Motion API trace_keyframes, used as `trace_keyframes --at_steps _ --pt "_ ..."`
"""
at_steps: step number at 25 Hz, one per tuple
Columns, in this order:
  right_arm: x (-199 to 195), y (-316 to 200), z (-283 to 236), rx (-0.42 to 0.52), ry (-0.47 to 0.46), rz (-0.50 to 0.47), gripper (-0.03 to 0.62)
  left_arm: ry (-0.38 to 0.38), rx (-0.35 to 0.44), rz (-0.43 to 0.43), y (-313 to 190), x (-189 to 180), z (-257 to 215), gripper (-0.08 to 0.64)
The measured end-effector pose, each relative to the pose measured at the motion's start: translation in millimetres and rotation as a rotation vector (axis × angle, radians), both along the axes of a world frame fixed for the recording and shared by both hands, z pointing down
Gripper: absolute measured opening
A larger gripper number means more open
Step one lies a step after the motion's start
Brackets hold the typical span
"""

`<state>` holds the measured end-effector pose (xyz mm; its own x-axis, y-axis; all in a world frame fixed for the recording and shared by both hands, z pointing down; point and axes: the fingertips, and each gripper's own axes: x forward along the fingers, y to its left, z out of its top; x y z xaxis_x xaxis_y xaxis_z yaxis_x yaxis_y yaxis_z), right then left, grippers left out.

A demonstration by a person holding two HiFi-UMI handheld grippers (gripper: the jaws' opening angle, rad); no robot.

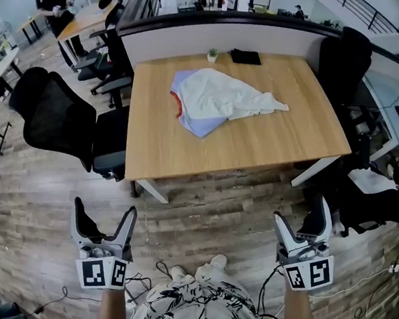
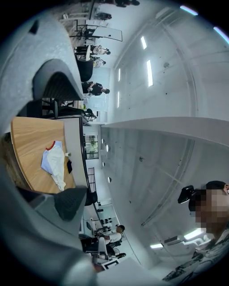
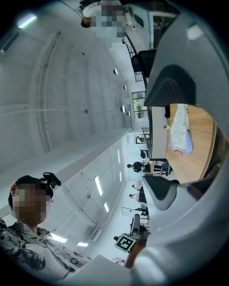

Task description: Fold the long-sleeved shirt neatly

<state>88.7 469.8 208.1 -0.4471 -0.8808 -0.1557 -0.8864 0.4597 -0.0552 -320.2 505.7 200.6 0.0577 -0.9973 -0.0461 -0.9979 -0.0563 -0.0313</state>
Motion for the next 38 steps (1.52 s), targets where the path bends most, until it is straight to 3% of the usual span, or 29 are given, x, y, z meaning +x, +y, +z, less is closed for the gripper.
trace_keyframes --at_steps 9,15,29,38 --pt "21 -27 12 -0.022 -0.003 -0.023 0.479 -0.017 -0.021 0.002 -18 26 2 0.6" --pt "14 -54 20 -0.042 0.006 -0.02 0.479 -0.001 -0.037 0.013 -50 20 14 0.6" --pt "-49 -186 -12 0.019 0.037 0.048 0.48 0.012 0.023 0.098 -216 -43 11 0.6" --pt "-90 -249 -13 0.015 0.036 0.093 0.48 0.012 0.005 0.159 -294 -79 12 0.6"
